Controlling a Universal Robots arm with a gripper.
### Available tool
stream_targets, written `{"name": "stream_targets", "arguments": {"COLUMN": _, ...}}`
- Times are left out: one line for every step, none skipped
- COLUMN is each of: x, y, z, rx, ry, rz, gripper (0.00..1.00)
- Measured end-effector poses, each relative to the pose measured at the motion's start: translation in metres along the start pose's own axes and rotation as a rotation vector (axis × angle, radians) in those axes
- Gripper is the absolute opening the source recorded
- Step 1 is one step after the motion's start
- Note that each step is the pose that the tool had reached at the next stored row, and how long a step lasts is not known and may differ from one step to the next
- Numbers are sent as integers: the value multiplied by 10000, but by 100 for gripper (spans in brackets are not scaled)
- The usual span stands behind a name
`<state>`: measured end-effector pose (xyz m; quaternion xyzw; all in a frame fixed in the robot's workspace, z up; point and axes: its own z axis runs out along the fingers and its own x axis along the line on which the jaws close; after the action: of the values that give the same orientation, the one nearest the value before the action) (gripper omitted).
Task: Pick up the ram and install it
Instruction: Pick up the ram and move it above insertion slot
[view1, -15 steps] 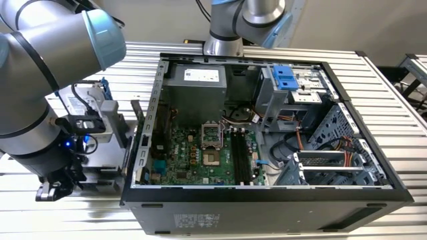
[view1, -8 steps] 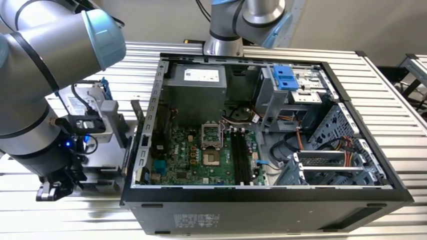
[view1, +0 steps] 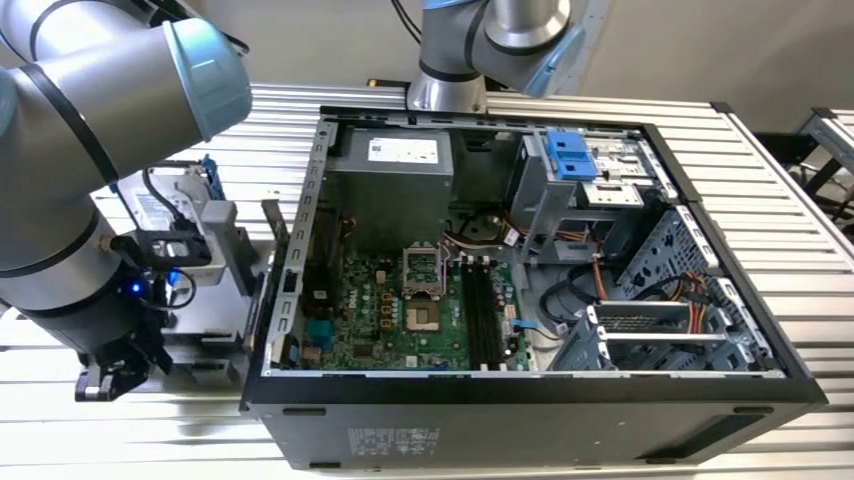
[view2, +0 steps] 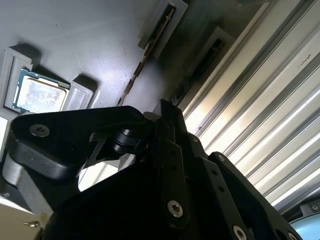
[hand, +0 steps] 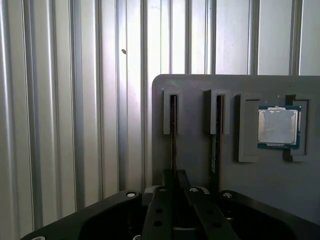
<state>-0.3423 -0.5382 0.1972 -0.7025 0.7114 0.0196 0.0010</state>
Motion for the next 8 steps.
{"name": "stream_targets", "arguments": {"x": 0, "y": 0, "z": 0, "rx": 0, "ry": 0, "rz": 0, "gripper": 0}}
{"name": "stream_targets", "arguments": {"x": 0, "y": 0, "z": 0, "rx": 0, "ry": -1, "rz": 0, "gripper": 0}}
{"name": "stream_targets", "arguments": {"x": 0, "y": 0, "z": 0, "rx": 0, "ry": -1, "rz": 0, "gripper": 0}}
{"name": "stream_targets", "arguments": {"x": 0, "y": 0, "z": 0, "rx": 0, "ry": -2, "rz": 0, "gripper": 0}}
{"name": "stream_targets", "arguments": {"x": 0, "y": 0, "z": 0, "rx": 0, "ry": -3, "rz": 0, "gripper": 0}}
{"name": "stream_targets", "arguments": {"x": 0, "y": 0, "z": 0, "rx": 0, "ry": -3, "rz": 0, "gripper": 0}}
{"name": "stream_targets", "arguments": {"x": 0, "y": 0, "z": 0, "rx": 0, "ry": -4, "rz": 0, "gripper": 0}}
{"name": "stream_targets", "arguments": {"x": 0, "y": 0, "z": 0, "rx": 0, "ry": -4, "rz": 0, "gripper": 0}}
